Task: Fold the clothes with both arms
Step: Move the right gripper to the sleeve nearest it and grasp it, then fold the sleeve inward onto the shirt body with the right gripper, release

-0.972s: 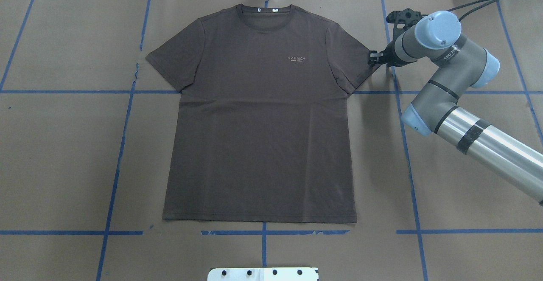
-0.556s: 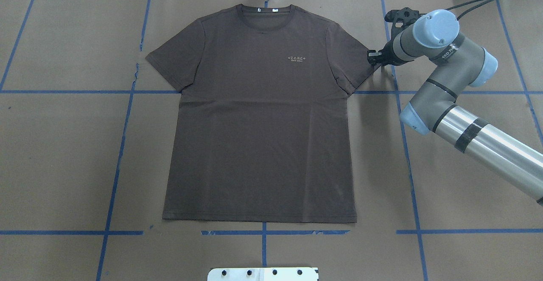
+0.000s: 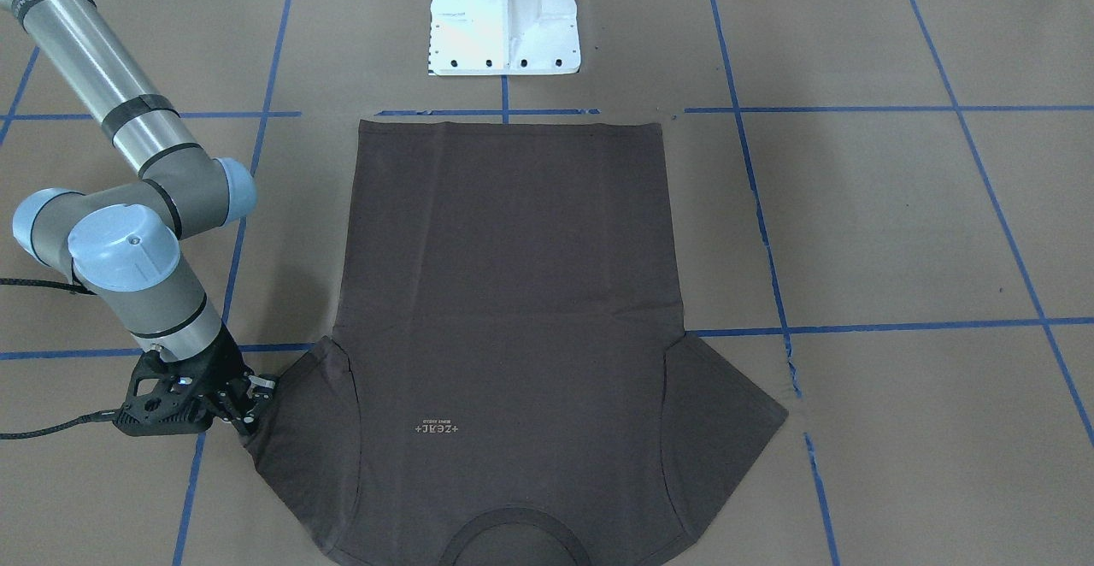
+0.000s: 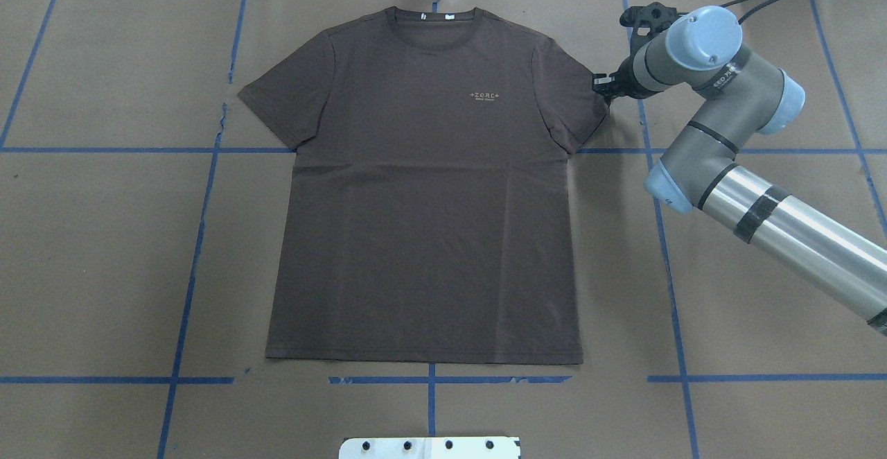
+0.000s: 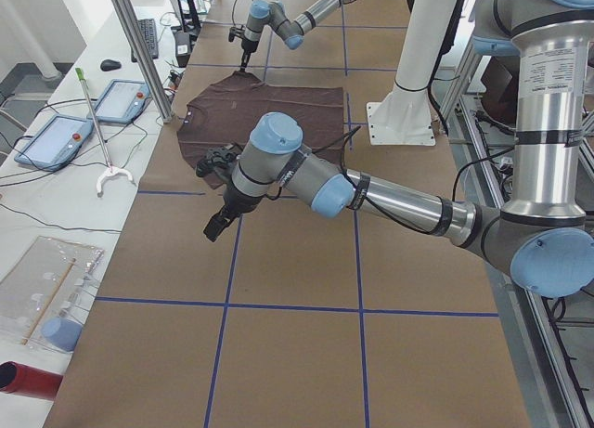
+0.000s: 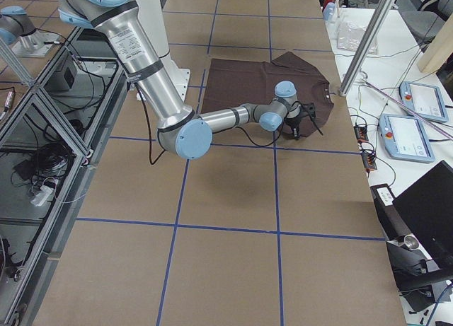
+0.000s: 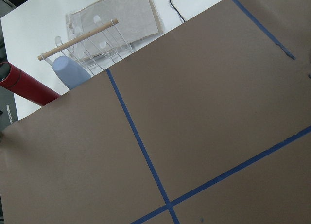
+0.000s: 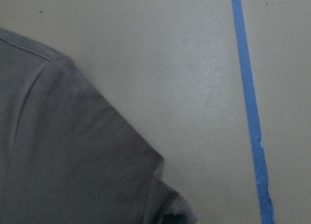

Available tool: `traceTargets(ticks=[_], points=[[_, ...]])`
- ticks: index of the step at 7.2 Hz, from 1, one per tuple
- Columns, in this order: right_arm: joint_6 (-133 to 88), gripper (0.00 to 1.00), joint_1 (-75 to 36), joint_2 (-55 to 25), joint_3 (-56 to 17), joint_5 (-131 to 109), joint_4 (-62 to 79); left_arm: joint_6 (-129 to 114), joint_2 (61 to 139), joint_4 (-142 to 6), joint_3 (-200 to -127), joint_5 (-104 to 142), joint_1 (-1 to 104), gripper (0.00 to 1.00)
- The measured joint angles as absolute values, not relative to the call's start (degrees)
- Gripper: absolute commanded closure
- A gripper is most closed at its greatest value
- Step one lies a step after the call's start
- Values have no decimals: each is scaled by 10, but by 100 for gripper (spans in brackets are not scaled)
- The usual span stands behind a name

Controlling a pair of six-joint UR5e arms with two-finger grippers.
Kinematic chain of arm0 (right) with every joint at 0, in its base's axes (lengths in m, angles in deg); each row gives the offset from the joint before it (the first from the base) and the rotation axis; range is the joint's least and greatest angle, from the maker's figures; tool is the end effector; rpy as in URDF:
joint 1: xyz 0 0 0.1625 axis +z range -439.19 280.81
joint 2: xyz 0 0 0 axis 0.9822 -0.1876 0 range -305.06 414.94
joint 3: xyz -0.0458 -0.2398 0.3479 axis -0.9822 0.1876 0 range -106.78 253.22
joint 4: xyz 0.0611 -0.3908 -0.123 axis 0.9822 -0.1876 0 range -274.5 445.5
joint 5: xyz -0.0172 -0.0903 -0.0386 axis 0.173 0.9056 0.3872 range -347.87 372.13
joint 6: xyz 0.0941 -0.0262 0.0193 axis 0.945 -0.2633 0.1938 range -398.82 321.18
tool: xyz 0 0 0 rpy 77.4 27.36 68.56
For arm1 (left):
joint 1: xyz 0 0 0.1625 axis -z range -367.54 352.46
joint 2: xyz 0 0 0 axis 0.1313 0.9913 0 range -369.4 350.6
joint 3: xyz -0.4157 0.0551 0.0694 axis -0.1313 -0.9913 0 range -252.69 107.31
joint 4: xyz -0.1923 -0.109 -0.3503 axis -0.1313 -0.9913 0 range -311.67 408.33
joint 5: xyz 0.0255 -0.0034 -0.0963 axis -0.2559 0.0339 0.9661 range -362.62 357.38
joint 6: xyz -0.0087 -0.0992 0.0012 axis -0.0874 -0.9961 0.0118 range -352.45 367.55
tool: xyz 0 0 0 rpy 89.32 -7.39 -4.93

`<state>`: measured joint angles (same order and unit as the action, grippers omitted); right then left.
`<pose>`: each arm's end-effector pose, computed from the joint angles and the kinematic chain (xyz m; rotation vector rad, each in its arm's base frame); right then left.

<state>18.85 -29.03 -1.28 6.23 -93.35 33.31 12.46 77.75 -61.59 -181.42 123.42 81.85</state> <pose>-0.4046 -0.6516 0.4312 0.3650 -0.8015 0.1762 -0.0696 -0.4847 0.4867 0.6275 0.5862 0.2866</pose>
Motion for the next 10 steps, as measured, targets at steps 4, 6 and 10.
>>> traceTargets(ticks=[4, 6, 10], points=[[347, 100, -364, 110, 65, -822, 209, 125, 777, -616, -1814, 1234, 819, 0], [371, 0, -390, 128, 69, -793, 197, 125, 776, -616, -1813, 1235, 819, 0], [335, 0, -370, 146, 74, -814, 183, 109, 789, -642, -1816, 1243, 816, 0]])
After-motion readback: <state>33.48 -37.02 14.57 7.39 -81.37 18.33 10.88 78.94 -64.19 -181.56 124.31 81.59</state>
